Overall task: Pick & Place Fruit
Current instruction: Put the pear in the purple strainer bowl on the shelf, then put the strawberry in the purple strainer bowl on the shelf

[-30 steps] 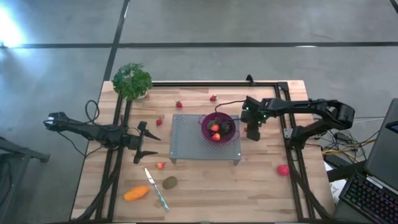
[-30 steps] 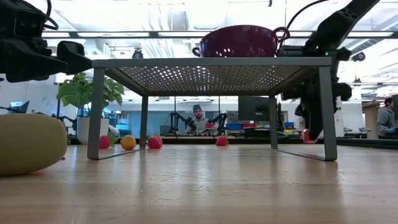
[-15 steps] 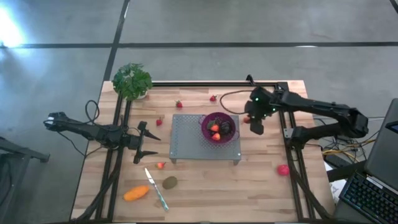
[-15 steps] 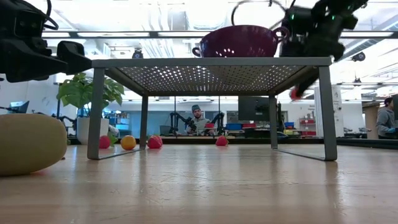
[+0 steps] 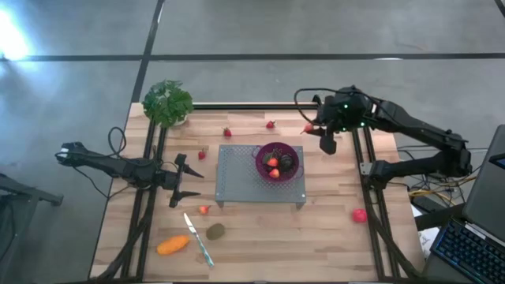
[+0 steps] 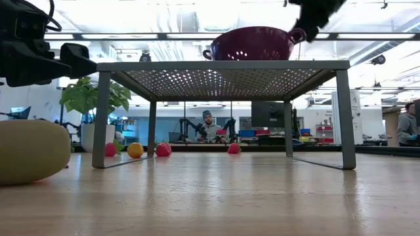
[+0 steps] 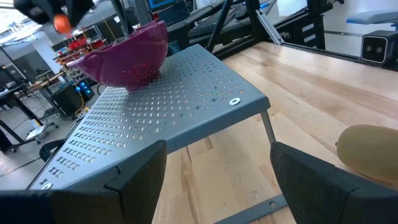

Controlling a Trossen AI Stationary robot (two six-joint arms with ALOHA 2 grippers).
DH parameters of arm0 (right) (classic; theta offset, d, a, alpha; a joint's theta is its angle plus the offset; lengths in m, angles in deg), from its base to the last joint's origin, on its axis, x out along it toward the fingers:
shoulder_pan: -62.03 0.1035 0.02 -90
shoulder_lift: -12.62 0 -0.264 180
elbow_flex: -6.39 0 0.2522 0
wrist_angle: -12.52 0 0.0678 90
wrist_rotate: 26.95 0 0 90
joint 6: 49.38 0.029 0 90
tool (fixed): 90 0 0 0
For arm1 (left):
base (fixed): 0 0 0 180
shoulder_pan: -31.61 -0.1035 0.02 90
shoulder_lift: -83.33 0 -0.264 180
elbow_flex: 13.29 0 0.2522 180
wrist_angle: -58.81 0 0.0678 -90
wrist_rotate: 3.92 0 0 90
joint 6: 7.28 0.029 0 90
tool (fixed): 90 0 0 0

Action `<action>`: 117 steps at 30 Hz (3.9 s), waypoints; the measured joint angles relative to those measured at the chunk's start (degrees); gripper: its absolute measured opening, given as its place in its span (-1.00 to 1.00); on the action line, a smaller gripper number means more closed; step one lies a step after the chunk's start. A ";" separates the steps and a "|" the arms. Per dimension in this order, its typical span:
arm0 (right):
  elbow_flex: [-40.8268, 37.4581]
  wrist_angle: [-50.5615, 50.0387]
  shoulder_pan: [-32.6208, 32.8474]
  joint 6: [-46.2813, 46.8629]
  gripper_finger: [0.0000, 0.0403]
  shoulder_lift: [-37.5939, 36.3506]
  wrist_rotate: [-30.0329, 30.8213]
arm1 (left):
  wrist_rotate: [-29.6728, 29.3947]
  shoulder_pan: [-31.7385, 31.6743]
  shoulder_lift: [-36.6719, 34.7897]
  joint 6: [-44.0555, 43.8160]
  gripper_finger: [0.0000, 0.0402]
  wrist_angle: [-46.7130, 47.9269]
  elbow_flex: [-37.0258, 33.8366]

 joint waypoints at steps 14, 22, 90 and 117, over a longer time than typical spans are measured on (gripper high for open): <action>3.55 6.78 16.99 2.74 -0.39 8.18 -3.96 | 0.02 0.00 0.00 0.00 0.45 -0.01 0.01; 4.70 6.60 21.03 2.99 -0.35 14.49 -0.85 | 0.02 -0.02 0.01 0.00 0.45 0.01 0.00; 22.10 -12.21 -13.88 1.35 -0.61 27.63 10.27 | 0.02 -0.02 -0.02 0.00 0.45 0.01 0.00; 33.97 -5.09 -13.56 -11.93 -0.08 54.76 -4.33 | 0.02 0.00 -0.02 0.00 0.45 -0.01 -0.01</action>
